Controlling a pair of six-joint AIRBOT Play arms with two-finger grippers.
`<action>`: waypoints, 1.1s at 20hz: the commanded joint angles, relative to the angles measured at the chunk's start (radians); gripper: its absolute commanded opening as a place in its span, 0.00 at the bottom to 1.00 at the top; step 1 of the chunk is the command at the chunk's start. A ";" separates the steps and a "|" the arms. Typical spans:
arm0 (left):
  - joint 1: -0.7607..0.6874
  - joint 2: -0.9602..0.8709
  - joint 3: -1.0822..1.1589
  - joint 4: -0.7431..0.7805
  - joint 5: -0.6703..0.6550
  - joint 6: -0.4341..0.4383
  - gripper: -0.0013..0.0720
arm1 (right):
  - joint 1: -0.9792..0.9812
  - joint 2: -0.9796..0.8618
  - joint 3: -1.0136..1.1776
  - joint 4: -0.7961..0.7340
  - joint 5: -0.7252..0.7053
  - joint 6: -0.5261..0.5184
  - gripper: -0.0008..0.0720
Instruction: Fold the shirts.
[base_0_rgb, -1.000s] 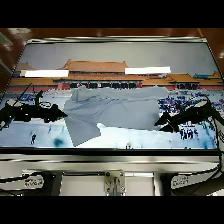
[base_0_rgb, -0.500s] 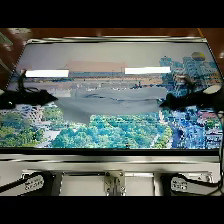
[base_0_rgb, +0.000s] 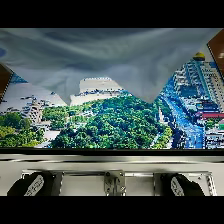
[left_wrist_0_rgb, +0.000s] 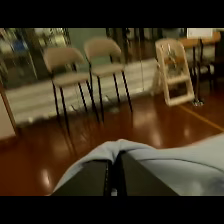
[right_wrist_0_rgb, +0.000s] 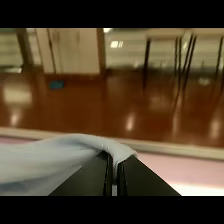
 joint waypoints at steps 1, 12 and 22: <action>0.001 0.176 0.099 0.177 0.035 -0.118 0.06 | 0.000 0.172 0.095 -0.189 0.003 0.122 0.10; 0.000 0.272 -0.018 0.388 -0.464 -0.178 0.07 | 0.000 0.233 0.045 -0.433 0.552 0.193 0.10; 0.000 0.178 -0.828 0.369 -0.248 -0.163 0.07 | 0.001 0.076 -0.784 -0.336 0.180 0.132 0.09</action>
